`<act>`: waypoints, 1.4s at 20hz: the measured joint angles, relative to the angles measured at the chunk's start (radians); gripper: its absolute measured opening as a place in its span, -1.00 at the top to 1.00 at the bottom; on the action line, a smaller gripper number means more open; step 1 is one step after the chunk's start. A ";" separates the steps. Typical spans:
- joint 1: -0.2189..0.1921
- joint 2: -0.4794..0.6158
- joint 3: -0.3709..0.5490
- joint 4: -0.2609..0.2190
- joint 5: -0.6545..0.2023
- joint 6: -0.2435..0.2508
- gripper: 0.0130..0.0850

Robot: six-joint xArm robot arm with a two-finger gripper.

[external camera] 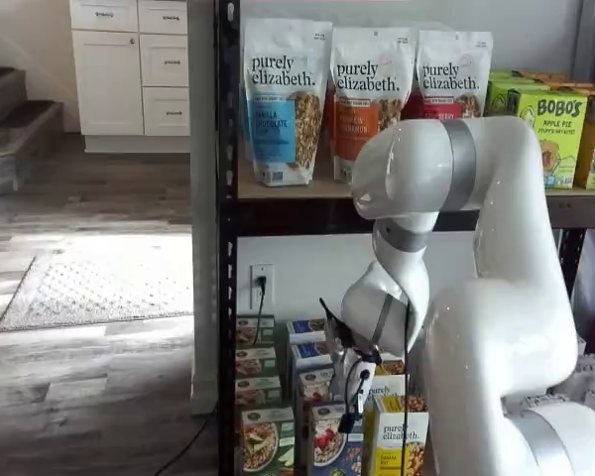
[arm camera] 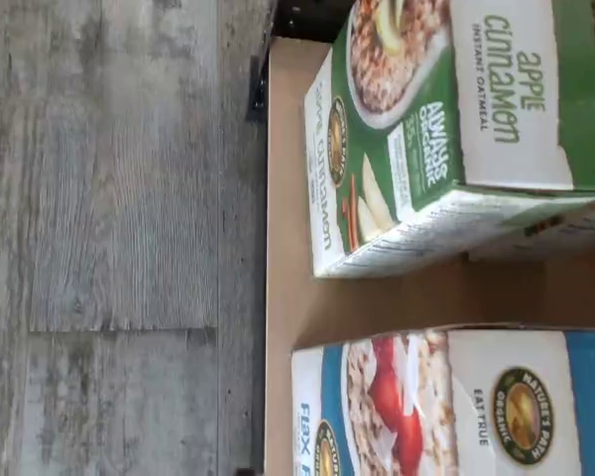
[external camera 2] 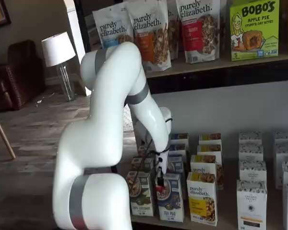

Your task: Pick up the blue and white box that is on the bottom shelf, the second box from the left

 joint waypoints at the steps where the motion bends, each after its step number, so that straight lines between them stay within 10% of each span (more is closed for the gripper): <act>1: -0.003 0.004 -0.005 -0.008 0.000 0.005 -1.00; 19: -0.012 0.123 -0.153 -0.152 0.026 0.133 -1.00; 28: 0.005 0.224 -0.268 -0.284 0.047 0.272 -1.00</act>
